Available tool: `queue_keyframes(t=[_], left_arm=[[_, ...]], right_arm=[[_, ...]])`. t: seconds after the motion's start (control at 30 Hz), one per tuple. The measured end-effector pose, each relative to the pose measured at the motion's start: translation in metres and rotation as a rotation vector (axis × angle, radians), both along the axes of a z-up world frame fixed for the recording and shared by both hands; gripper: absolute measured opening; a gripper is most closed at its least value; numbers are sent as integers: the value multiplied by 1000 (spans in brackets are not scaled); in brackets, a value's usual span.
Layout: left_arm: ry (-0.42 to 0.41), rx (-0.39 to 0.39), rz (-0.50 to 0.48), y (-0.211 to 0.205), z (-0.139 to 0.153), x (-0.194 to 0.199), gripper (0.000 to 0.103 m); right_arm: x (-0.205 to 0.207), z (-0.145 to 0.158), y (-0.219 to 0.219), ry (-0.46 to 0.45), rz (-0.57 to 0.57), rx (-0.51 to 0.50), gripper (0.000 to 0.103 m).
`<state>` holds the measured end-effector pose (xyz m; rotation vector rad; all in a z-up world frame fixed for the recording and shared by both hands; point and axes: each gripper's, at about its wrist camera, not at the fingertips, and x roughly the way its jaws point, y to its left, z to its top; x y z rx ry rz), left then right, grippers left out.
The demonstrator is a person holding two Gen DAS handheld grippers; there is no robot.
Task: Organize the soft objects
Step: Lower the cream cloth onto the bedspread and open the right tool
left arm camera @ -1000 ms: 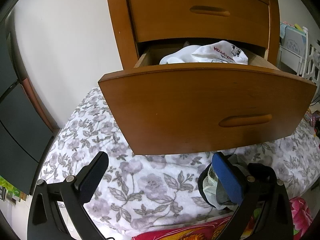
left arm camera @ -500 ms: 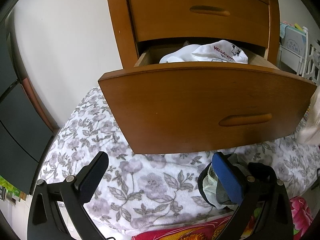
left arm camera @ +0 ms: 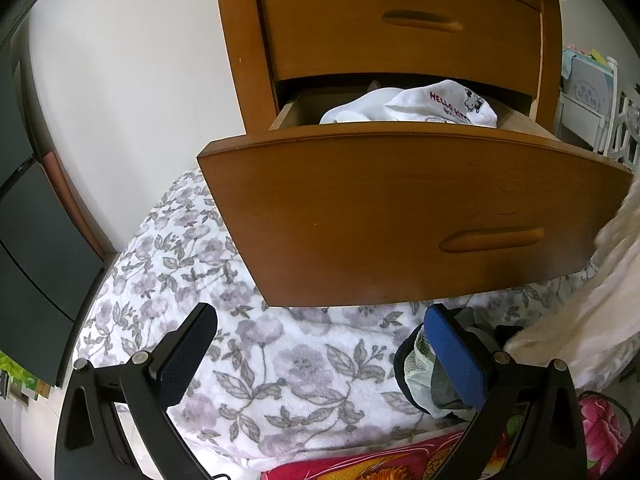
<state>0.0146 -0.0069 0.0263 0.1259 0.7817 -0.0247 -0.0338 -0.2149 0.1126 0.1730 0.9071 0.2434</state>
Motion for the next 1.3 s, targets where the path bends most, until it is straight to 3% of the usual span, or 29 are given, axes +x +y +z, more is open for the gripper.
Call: queue_keyframes(t=[0.27,0.6,0.93,1.0,1.07,1.2,1.3], left_arm=[[3,-5,2,1,-1,1,103],[9,-11,5,1,-2,1,103],[11,-5,3,-1,-2,2,103],[13,-4,2,-1,-2,2,103],[12,-3,2,-1,-2,2,103],[12,-4,2,-1,-2,1,103],[12,-5,3,-1,-2,1,103]], right_arm=[[30,-29,12,66,16,8,9],[51,-120,1,317,-32,-12,9],[52,-148,-3,416,-54,-43,9],[51,-147,-2,417,-53,-52,20],[49,-143,-3,411,-53,-63,37],[46,-132,-4,390,-55,-76,42],[44,-120,-3,370,-55,-92,59]])
